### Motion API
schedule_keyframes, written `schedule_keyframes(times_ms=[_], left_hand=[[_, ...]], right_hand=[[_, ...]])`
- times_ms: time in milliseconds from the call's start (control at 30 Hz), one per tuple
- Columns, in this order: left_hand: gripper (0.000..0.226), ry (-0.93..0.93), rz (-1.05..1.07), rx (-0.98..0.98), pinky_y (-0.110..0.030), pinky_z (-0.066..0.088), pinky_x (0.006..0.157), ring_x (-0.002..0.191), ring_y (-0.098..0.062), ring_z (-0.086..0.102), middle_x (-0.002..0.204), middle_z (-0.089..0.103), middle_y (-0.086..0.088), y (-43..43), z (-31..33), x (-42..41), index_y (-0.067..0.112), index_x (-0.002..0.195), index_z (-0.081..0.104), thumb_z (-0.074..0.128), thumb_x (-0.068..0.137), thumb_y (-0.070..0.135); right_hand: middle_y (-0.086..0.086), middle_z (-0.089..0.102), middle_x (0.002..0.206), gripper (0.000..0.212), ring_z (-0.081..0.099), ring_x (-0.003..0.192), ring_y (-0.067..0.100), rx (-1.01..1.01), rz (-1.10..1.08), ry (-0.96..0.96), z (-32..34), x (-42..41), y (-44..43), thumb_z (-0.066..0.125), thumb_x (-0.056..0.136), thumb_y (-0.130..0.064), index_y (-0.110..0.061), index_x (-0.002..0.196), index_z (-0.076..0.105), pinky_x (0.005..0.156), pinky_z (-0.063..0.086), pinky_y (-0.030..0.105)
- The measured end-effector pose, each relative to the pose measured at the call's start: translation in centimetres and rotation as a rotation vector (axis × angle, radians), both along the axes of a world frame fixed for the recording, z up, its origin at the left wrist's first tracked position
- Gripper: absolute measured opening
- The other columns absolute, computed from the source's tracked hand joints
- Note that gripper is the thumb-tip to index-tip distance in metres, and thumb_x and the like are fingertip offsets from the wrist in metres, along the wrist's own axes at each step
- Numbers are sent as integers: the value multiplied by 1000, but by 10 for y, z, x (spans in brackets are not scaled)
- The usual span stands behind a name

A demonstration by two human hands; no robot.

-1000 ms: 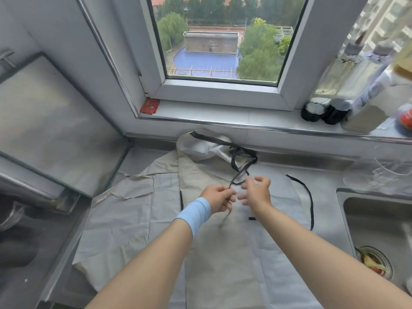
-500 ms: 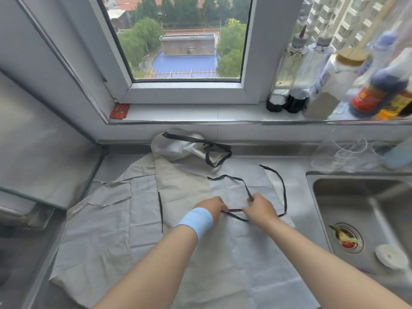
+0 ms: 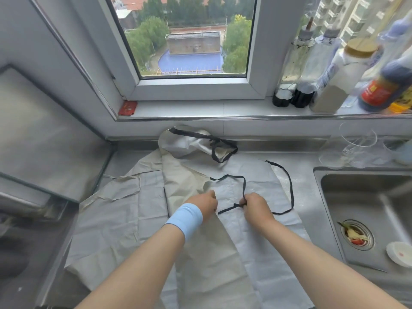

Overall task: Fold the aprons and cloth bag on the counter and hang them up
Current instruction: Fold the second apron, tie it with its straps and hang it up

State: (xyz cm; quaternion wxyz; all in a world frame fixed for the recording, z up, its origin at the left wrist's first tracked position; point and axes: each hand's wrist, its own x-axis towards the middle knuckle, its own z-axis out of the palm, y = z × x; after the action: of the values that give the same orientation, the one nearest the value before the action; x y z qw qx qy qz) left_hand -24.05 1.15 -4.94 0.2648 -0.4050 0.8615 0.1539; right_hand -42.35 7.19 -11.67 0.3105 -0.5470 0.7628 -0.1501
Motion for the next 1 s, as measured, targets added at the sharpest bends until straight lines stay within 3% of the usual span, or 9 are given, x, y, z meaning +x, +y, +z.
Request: schedule_keyframes(times_ms=[200, 267, 367, 467, 567, 700, 833, 900, 1000], left_hand=[[29, 185, 200, -1, -30, 45, 75, 98, -28, 60, 112, 59, -2, 9, 25, 29, 24, 104, 62, 45, 87, 7], [24, 329, 216, -98, -27, 44, 72, 91, -26, 59, 105, 57, 2, 16, 35, 34, 21, 87, 68, 48, 84, 9], [19, 508, 191, -181, -28, 47, 69, 85, -24, 59, 108, 53, 7, 28, 37, 31, 18, 77, 68, 51, 80, 10], [19, 501, 202, -102, -24, 38, 70, 80, -17, 52, 133, 43, 11, 37, 31, 22, 22, 86, 67, 53, 83, 9], [42, 467, 204, -75, -27, 39, 71, 85, -23, 52, 149, 26, 9, 41, 19, 15, 26, 117, 56, 48, 84, 0], [63, 412, 328, -186, -34, 44, 90, 119, -24, 47, 148, 24, 5, 43, -2, 11, 26, 138, 35, 47, 83, -2], [71, 190, 393, -79, -43, 36, 106, 141, -25, 21, 159, 5, 3, 38, -26, 16, 29, 150, 14, 53, 90, 24], [67, 103, 325, 3, -48, 34, 108, 144, -29, 14, 159, 7, 1, 37, -35, 15, 29, 148, 18, 52, 90, 34], [54, 157, 343, -78, -43, 39, 101, 133, -29, 29, 150, 26, -3, 34, -36, 0, 24, 141, 33, 49, 90, 26]], right_hand=[[6, 70, 101, 28, 64, 98, 25, -14, -187, 0, 20, 12, -4, 50, 82, -1, -17, 89, 73, 83, 48, 28], [-3, 72, 96, 26, 65, 92, 14, 37, -13, -55, 31, 27, -2, 55, 81, -6, -19, 88, 76, 78, 49, 23], [-5, 63, 63, 11, 53, 58, 9, 355, 369, -295, 51, 56, 10, 63, 77, -15, -18, 69, 69, 58, 42, 22], [-7, 57, 63, 7, 51, 60, 13, 331, 399, -296, 49, 60, 16, 57, 77, -18, -19, 73, 62, 57, 42, 26], [-12, 62, 81, 27, 58, 75, 9, 204, 308, -173, 41, 38, 19, 52, 77, -29, -27, 96, 70, 66, 43, 21], [0, 49, 110, 34, 50, 107, 21, 167, 269, 209, 28, 0, 29, 47, 84, -15, -30, 111, 62, 86, 43, 32], [5, 52, 112, 25, 50, 108, 28, 132, 44, 375, 19, -29, 31, 43, 87, -11, -19, 103, 59, 88, 42, 36], [6, 52, 114, 22, 49, 109, 28, 131, -58, 395, 19, -38, 32, 45, 89, -15, -19, 103, 62, 91, 42, 37], [6, 46, 121, 24, 41, 115, 27, 86, -195, 372, 19, -49, 40, 49, 91, -19, -20, 113, 60, 92, 39, 41]])
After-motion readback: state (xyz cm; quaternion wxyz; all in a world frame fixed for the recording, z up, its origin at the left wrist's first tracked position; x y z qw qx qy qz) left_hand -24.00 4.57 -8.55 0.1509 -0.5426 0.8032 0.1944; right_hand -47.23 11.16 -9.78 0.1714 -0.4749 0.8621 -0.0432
